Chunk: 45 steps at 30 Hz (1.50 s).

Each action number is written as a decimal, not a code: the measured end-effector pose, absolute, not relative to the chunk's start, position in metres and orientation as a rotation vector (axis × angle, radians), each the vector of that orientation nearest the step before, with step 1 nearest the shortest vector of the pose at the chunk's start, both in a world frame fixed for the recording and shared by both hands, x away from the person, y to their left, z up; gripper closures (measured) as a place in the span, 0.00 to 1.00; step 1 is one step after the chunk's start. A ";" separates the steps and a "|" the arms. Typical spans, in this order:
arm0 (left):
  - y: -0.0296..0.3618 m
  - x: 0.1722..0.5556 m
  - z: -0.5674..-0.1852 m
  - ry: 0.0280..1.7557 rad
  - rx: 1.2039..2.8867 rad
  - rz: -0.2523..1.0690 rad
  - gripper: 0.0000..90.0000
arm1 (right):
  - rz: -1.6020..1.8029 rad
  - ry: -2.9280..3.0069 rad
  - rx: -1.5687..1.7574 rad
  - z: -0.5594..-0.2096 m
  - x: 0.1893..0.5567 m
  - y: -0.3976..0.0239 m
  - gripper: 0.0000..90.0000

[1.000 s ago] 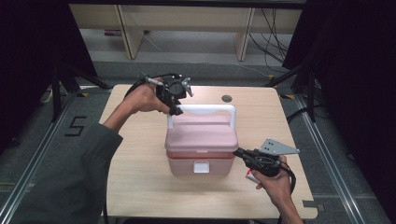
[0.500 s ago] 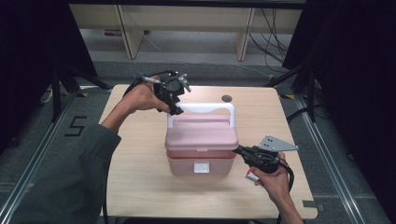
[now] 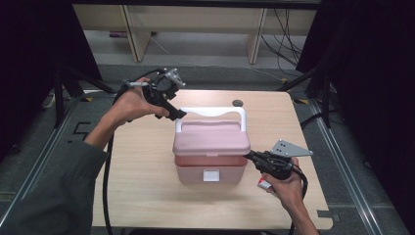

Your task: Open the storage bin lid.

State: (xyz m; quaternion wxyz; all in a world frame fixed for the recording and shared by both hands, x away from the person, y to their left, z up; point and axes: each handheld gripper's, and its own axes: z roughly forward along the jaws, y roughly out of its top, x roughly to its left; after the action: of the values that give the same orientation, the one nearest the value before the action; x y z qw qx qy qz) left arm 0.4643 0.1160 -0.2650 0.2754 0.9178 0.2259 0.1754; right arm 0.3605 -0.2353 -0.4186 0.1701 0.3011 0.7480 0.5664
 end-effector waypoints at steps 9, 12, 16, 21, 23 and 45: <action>0.157 0.445 -0.279 0.735 2.364 0.451 0.29 | 1.600 2.116 0.836 -0.415 0.362 -0.235 1.00; 0.168 0.436 -0.293 0.780 2.332 0.429 0.29 | 1.606 2.119 0.828 -0.415 0.362 -0.235 1.00; 0.177 0.423 -0.314 0.796 2.290 0.425 0.29 | 1.608 2.126 0.853 -0.414 0.362 -0.235 1.00; 0.185 0.414 -0.338 0.831 2.264 0.366 0.30 | 1.602 2.121 0.837 -0.410 0.363 -0.236 1.00; 0.187 0.410 -0.346 0.850 2.236 0.356 0.29 | 1.611 2.122 0.847 -0.409 0.363 -0.236 1.00; 0.142 0.403 -0.394 0.839 2.127 0.169 0.32 | 1.632 2.082 0.826 -0.397 0.371 -0.235 1.00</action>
State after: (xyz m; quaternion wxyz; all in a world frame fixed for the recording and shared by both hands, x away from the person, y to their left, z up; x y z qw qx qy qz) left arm 0.4032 0.1424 -0.3941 0.4120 0.8453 0.3334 0.0671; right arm 0.3714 -0.2353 -0.3971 0.1839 0.2931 0.7385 0.5787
